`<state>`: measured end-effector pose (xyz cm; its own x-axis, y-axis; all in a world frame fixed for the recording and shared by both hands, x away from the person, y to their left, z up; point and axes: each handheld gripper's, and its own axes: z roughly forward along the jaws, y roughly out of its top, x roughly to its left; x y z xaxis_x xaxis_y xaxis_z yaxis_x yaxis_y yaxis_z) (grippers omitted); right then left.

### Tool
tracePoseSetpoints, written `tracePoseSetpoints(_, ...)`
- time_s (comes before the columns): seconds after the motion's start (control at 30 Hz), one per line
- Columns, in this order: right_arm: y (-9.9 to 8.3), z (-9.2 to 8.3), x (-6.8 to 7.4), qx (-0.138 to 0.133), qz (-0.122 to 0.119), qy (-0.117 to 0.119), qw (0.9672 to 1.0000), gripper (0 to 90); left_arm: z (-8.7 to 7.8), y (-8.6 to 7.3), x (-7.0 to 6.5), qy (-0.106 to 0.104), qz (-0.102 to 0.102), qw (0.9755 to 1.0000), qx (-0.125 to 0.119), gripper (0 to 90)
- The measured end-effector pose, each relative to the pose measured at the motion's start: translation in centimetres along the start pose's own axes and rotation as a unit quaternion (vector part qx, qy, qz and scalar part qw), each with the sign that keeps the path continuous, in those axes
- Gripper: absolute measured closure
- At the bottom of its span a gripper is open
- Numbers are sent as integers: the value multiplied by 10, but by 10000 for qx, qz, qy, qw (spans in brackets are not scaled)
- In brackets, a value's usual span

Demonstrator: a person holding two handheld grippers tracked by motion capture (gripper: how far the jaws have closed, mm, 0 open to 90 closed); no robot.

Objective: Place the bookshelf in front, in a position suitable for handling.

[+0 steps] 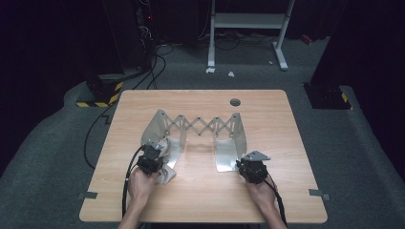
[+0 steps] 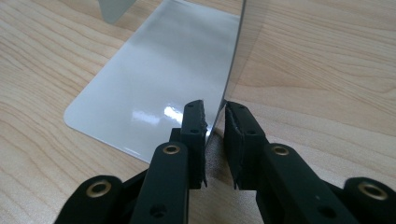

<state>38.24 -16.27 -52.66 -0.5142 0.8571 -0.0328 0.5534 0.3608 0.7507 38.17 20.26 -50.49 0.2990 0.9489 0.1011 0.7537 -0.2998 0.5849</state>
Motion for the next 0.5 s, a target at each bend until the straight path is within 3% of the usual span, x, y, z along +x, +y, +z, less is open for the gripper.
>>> tracePoseSetpoints(0.17,0,0,1,-5,-36,-25,10000,784,-1,3,-6,-162,95,9998,78,790)
tracePoseSetpoints(0.37,0,0,0,-6,-11,-13,10000,785,5,17,-27,-471,271,9985,89,786)
tracePoseSetpoints(0.5,0,0,0,-1,0,8,10000,785,13,31,-36,-512,339,9980,147,784)
